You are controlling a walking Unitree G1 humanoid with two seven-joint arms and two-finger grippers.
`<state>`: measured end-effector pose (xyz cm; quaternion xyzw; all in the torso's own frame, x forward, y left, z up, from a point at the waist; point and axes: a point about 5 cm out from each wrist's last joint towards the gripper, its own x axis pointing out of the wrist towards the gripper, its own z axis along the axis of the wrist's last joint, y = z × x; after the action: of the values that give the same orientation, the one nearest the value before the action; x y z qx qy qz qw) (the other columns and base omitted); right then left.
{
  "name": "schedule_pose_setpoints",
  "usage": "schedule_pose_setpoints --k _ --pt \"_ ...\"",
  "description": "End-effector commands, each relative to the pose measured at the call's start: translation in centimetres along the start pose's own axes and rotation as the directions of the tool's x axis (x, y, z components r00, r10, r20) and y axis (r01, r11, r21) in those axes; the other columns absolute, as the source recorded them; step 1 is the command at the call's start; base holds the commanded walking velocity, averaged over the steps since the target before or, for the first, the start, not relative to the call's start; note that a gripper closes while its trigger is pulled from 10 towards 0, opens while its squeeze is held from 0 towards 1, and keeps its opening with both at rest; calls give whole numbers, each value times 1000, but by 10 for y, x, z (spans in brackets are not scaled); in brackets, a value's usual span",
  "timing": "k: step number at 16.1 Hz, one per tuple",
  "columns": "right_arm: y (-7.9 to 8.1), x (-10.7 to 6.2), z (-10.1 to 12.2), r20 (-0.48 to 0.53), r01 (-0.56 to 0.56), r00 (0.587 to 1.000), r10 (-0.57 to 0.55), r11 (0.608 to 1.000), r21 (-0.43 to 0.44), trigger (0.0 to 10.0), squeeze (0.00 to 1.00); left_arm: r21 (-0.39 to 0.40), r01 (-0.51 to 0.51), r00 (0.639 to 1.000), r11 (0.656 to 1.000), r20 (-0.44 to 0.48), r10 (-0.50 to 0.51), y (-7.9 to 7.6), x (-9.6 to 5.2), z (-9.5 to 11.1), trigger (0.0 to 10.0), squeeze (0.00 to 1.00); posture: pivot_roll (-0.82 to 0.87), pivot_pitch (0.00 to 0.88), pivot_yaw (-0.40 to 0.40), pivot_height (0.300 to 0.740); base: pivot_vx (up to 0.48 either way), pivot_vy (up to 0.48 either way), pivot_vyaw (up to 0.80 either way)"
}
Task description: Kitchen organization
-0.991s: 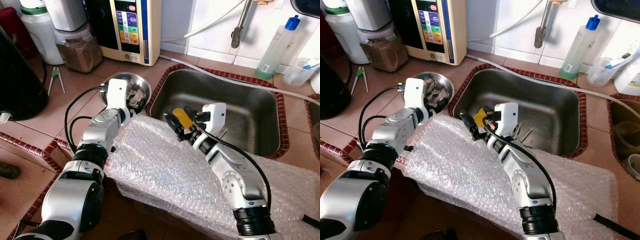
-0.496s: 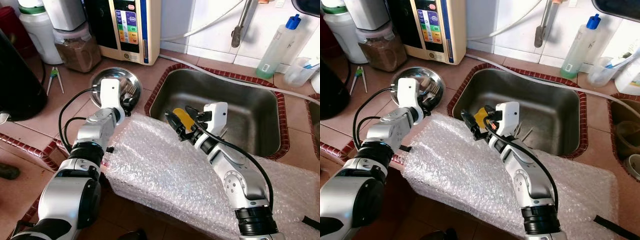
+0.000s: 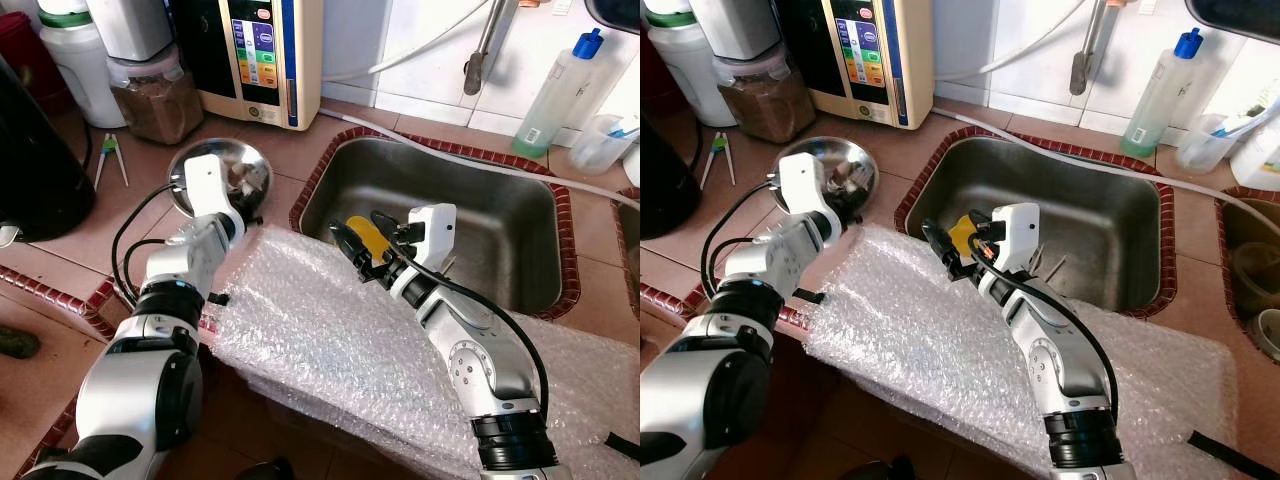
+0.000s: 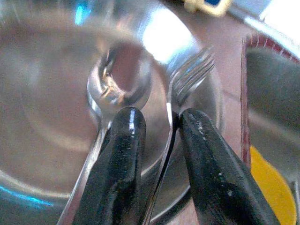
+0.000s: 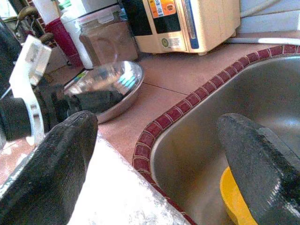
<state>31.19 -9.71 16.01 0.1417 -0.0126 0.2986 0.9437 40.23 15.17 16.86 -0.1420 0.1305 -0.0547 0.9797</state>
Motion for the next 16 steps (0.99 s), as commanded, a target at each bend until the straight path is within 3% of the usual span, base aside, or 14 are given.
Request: schedule_pose_setpoints --k 1,7,9,14,16 --pt "0 1 5 15 -4 1000 4 1000 -6 10000 0 -17 -2 999 1000 52 3 -3 0 15 0 0 -39 90 36 740 0 0 0" --pt "1 3 9 31 -14 999 14 1000 0 10000 0 -72 20 990 997 143 -9 -9 -2 33 0 0 -39 83 33 740 0 0 0" --pt "4 1 10 40 -54 998 53 998 19 10000 0 -33 40 986 999 166 -34 -16 -3 33 0 0 -43 85 29 740 0 0 0" --pt "5 0 14 50 -86 995 85 996 24 10000 0 -37 113 966 993 239 -101 -34 -7 34 0 0 -49 85 22 740 0 0 0" --pt "4 0 15 52 -81 995 79 996 23 10000 0 40 138 953 990 268 -143 -44 -9 36 0 0 -49 85 20 740 0 0 0"
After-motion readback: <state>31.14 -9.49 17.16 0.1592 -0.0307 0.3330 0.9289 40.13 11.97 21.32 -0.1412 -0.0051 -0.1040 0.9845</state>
